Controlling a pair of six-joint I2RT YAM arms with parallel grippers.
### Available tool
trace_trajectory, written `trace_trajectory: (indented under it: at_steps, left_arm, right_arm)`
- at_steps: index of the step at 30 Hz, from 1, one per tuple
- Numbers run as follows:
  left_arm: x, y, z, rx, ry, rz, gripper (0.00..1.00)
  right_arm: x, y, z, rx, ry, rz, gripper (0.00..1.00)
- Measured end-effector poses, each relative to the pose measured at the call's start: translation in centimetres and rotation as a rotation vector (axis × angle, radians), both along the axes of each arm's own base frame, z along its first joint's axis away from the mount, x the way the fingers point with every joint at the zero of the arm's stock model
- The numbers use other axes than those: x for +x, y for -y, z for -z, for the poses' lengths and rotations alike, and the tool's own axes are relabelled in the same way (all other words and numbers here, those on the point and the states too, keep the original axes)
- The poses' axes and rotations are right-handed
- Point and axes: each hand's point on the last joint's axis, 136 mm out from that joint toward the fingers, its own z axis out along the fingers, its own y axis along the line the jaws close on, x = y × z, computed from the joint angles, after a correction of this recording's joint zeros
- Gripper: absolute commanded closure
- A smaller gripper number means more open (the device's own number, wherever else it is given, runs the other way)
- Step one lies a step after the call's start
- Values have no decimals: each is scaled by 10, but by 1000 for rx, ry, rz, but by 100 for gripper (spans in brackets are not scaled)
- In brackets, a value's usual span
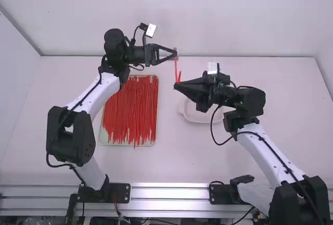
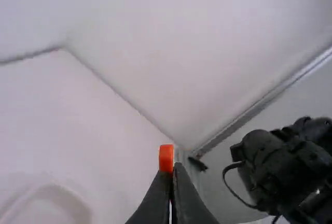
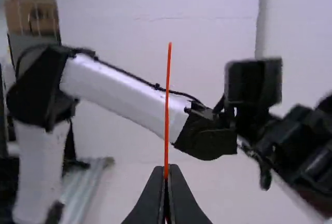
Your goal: Fasten the cable tie
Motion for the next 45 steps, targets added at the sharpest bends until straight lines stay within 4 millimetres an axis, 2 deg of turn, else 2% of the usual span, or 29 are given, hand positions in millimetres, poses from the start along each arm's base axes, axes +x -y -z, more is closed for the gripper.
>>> trace_trajectory:
  at_steps: [3, 4, 7, 12, 19, 31, 38, 45]
  left_arm:
    - [-2, 0, -7, -3, 135, -2, 98]
    - [-2, 0, -7, -3, 135, -2, 98]
    - [-11, 0, -15, -2, 302, 30, 98]
    - [-19, 0, -13, 12, 429, 73, 98]
    - [-39, 0, -9, 20, 698, 177, 98]
    - [-54, -3, -18, 7, 980, 214, 98]
    - [-56, -3, -21, 5, 1036, 209, 98]
    - [-53, -10, -21, 14, 1038, 201, 98]
  right_arm:
    - [8, -1, 7, 5, -213, -12, 100]
    - [8, -1, 7, 5, -213, -12, 100]
    - [13, -5, 17, -3, -376, -25, 100]
    - [15, -13, 27, -8, -518, -33, 100]
    - [17, -13, 27, 10, -618, -42, 100]
    - [9, -25, 27, 17, -726, -88, 100]
    - [15, -26, 39, 6, -810, -63, 100]
    - [21, -25, 37, 25, -808, -35, 100]
